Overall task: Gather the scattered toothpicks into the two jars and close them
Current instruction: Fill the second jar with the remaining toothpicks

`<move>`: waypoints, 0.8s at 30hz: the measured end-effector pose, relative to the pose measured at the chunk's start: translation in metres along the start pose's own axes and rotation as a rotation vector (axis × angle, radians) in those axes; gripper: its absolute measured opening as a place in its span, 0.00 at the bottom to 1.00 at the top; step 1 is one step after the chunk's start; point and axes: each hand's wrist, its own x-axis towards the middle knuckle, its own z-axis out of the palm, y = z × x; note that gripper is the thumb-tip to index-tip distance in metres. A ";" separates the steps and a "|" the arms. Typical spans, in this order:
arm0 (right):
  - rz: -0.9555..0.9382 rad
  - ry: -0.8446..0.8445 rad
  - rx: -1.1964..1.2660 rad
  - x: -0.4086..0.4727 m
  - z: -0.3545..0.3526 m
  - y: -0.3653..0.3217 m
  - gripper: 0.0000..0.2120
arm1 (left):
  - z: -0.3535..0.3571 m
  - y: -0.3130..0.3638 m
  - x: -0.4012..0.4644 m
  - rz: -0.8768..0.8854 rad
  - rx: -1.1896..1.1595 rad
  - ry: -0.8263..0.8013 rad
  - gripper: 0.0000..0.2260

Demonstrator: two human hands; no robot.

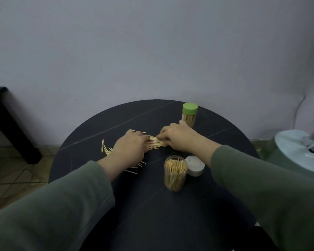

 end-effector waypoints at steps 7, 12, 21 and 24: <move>0.004 0.080 -0.135 -0.006 0.002 -0.002 0.14 | -0.005 0.007 0.001 0.034 0.128 0.016 0.13; 0.047 0.045 -0.203 -0.014 0.001 0.000 0.11 | -0.009 0.012 0.001 0.033 0.147 0.013 0.12; 0.092 0.081 -0.214 -0.027 0.006 0.007 0.12 | -0.011 0.015 -0.003 0.038 0.142 0.059 0.12; 0.126 0.148 -0.129 -0.036 0.005 0.008 0.14 | -0.010 0.014 -0.004 0.033 0.123 0.082 0.12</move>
